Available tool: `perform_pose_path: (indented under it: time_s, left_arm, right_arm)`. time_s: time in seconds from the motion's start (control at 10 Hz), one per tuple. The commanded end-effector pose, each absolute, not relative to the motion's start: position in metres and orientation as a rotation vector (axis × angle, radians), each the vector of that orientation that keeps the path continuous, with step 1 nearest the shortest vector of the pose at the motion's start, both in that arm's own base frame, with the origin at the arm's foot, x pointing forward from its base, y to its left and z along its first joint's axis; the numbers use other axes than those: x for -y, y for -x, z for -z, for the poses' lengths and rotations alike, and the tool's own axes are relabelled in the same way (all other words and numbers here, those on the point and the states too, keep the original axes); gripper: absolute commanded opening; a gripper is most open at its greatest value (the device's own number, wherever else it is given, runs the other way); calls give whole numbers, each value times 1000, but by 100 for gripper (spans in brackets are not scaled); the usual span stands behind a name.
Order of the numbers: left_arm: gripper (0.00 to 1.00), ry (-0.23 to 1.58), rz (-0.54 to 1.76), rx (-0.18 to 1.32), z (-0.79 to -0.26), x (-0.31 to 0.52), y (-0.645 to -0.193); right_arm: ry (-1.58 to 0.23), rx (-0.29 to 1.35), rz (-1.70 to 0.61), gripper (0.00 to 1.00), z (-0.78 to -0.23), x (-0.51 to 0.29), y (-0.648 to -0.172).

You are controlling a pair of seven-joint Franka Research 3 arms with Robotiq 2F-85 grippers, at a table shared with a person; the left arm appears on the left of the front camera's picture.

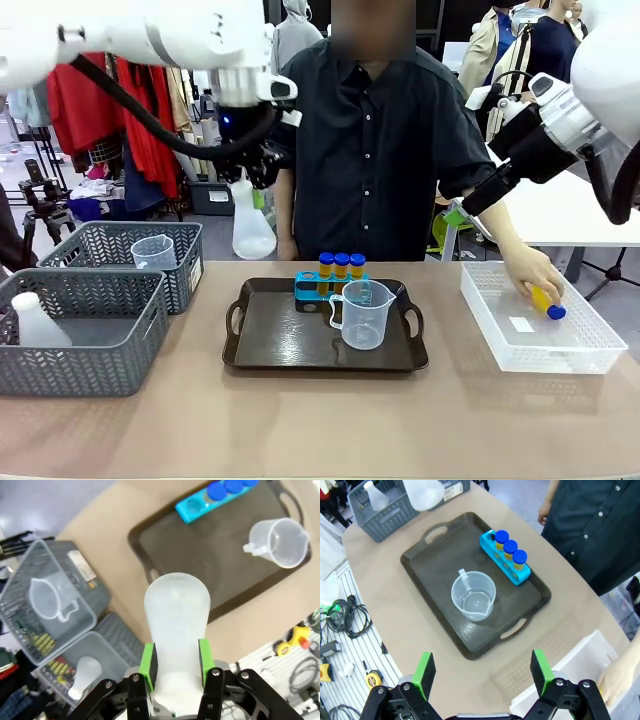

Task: Prepare the laboratory tools.
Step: Pick up one Small flask and place it on the Handle tray.

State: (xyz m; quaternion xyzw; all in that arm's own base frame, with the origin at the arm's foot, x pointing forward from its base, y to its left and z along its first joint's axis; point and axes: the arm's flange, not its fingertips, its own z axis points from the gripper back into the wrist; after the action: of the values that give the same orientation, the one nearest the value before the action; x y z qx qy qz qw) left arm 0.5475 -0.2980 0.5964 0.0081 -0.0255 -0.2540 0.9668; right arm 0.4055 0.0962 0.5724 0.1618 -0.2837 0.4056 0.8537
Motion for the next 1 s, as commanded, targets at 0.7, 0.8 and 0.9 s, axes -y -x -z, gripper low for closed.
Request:
perform_pose_path:
  time_s: [0.7,0.8,0.9]
  left_arm:
    - [0,-14,562,35,-531,323,-543]
    - [0,-14,562,35,-531,323,-543]
    - [0,-11,560,26,-530,323,-542]
  right_arm:
    - [-365,606,-854,100,-574,-96,-406]
    - [-365,606,-854,100,-574,-96,-406]
    - [-365,606,-854,100,-574,-96,-406]
